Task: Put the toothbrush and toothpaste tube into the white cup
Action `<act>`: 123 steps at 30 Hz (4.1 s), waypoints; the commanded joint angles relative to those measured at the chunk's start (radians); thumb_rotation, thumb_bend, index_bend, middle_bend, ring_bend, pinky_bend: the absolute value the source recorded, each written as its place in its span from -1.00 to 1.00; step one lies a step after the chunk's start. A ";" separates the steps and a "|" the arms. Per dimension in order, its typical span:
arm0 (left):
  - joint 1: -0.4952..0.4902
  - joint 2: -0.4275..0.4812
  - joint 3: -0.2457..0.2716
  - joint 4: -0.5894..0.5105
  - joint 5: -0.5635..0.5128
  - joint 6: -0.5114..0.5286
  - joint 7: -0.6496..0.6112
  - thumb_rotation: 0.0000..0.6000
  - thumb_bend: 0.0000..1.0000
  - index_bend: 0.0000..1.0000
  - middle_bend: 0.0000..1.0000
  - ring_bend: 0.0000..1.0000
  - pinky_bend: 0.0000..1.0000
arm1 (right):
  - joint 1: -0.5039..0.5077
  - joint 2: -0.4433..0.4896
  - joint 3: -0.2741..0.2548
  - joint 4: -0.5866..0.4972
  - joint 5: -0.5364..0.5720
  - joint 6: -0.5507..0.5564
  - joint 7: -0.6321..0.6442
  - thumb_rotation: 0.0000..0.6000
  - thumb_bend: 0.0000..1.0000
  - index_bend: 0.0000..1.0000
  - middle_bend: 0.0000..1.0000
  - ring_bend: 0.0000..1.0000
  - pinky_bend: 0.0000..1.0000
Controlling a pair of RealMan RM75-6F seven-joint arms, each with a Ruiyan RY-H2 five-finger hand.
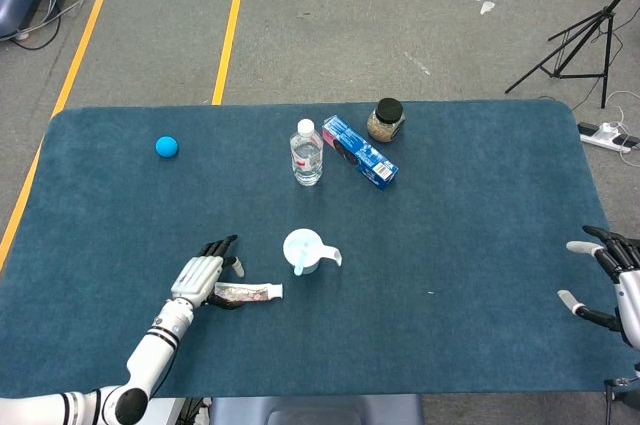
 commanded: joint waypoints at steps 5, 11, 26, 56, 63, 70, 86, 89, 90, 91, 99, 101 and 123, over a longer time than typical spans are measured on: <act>-0.002 -0.007 -0.003 0.014 -0.006 -0.008 -0.008 1.00 -0.86 -0.13 -1.00 -1.00 -0.89 | -0.003 0.001 0.002 0.000 0.001 0.005 0.004 1.00 -0.79 -0.29 -0.55 -0.63 -0.11; -0.002 -0.013 -0.004 0.026 -0.010 -0.015 -0.017 1.00 -0.86 -0.06 -1.00 -1.00 -0.89 | -0.003 0.002 0.003 0.000 0.003 0.005 0.006 1.00 -0.79 -0.29 -0.55 -0.63 -0.11; 0.006 0.016 0.004 0.026 -0.011 -0.014 -0.014 1.00 -0.86 0.25 -1.00 -1.00 -0.89 | -0.004 0.002 0.004 -0.002 0.004 0.003 0.004 1.00 -0.78 -0.29 -0.55 -0.63 -0.11; 0.061 0.198 0.030 0.003 0.024 -0.065 -0.129 1.00 -0.86 -0.33 -1.00 -1.00 -0.89 | 0.002 -0.004 0.005 -0.008 0.011 -0.012 -0.028 1.00 -0.78 -0.29 -0.55 -0.63 -0.11; 0.072 0.188 0.025 -0.028 0.050 -0.020 -0.123 1.00 -0.86 -0.58 -1.00 -1.00 -0.89 | 0.001 -0.004 0.005 -0.009 0.009 -0.009 -0.025 1.00 -0.78 -0.29 -0.55 -0.63 -0.11; 0.065 0.126 0.009 -0.016 0.036 0.010 -0.090 1.00 -0.86 -0.40 -1.00 -1.00 -0.89 | -0.001 -0.004 0.006 -0.007 0.008 -0.004 -0.017 1.00 -0.78 -0.29 -0.55 -0.63 -0.11; 0.065 0.020 -0.016 0.018 -0.039 0.121 0.050 1.00 -0.86 -0.10 -1.00 -1.00 -0.89 | -0.001 -0.003 0.006 -0.008 0.005 -0.002 -0.010 1.00 -0.78 -0.29 -0.55 -0.63 -0.11; 0.068 0.010 -0.015 0.018 -0.052 0.136 0.075 1.00 -0.86 -0.06 -1.00 -1.00 -0.89 | -0.002 -0.003 0.006 -0.008 0.006 -0.002 -0.011 1.00 -0.78 -0.29 -0.55 -0.63 -0.11; 0.069 0.008 -0.016 0.016 -0.056 0.141 0.081 1.00 -0.86 -0.04 -1.00 -1.00 -0.89 | -0.002 -0.003 0.006 -0.008 0.006 -0.002 -0.010 1.00 -0.78 -0.29 -0.55 -0.63 -0.11; 0.071 0.005 -0.017 0.014 -0.060 0.146 0.088 1.00 -0.86 -0.02 -1.00 -1.00 -0.89 | -0.002 -0.003 0.006 -0.008 0.006 -0.002 -0.009 1.00 -0.78 -0.29 -0.55 -0.63 -0.11; 0.072 -0.010 -0.021 0.023 -0.075 0.150 0.114 1.00 -0.86 0.08 -0.99 -0.99 -0.89 | -0.002 -0.003 0.004 -0.007 0.002 -0.002 -0.010 1.00 -0.78 -0.29 -0.55 -0.63 -0.11; 0.072 -0.012 -0.022 0.027 -0.073 0.146 0.110 1.00 -0.85 0.10 -0.98 -0.99 -0.89 | -0.001 -0.003 0.005 -0.008 0.004 -0.004 -0.011 1.00 -0.78 -0.29 -0.55 -0.63 -0.11; 0.111 0.011 -0.018 0.010 0.005 0.175 0.050 1.00 -0.08 0.24 -0.95 -0.97 -0.89 | -0.001 -0.004 0.006 -0.010 0.005 -0.001 -0.011 1.00 -0.78 -0.29 -0.55 -0.63 -0.11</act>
